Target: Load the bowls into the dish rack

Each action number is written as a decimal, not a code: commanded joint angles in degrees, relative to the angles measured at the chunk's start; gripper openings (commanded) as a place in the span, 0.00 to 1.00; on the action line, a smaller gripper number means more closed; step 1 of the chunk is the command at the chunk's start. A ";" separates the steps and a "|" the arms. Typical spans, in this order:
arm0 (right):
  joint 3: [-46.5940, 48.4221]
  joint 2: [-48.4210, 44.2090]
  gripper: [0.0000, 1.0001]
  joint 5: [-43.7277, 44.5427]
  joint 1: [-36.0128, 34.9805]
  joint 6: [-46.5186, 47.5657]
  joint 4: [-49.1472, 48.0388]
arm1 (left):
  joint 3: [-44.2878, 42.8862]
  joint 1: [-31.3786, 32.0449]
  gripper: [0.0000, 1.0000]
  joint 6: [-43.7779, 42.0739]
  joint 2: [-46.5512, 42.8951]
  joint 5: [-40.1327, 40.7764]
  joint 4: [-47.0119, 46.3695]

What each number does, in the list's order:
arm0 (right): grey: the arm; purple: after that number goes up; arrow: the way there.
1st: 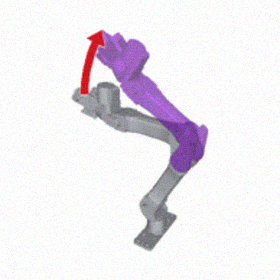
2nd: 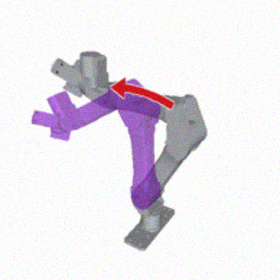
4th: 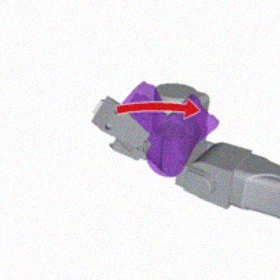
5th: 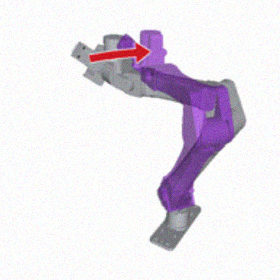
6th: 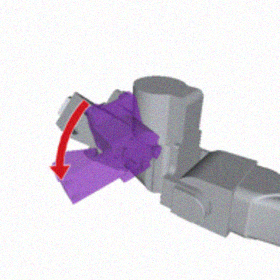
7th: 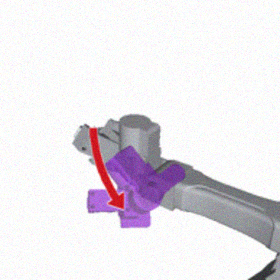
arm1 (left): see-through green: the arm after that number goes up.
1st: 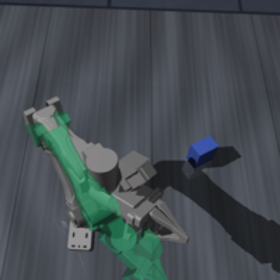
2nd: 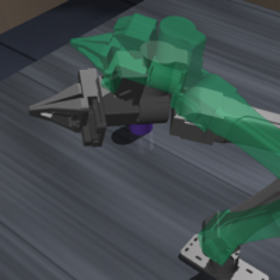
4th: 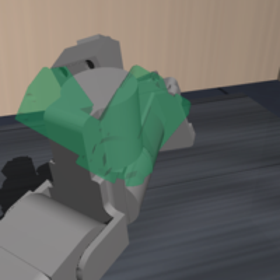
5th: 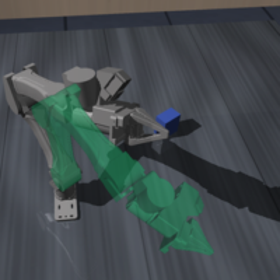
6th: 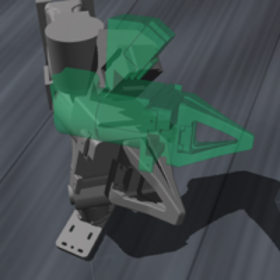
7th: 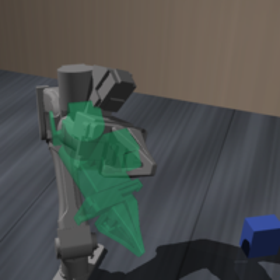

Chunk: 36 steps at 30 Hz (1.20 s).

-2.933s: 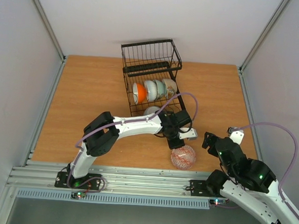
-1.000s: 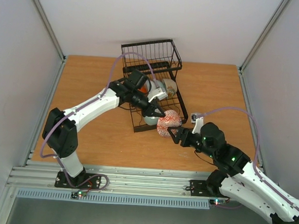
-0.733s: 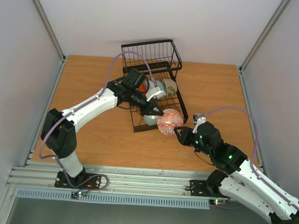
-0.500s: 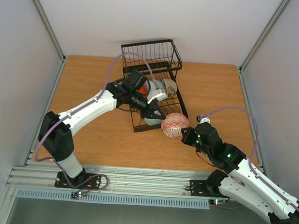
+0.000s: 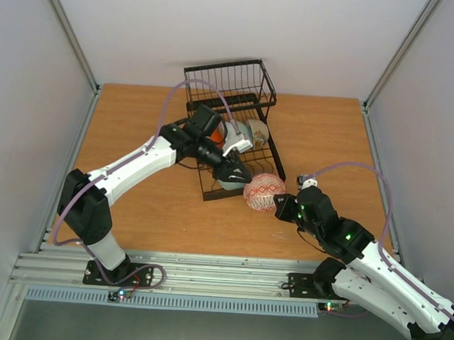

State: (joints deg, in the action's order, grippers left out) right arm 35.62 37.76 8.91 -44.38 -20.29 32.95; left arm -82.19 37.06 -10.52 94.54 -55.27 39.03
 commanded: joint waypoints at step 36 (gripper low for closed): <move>12.23 4.76 0.06 -3.60 -5.62 3.86 -0.87 | -1.71 11.60 0.01 -2.70 3.89 40.04 -4.05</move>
State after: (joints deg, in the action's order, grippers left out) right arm 44.16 47.22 12.14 -46.74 -22.98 42.96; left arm -84.40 49.71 -9.69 97.54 -13.67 36.01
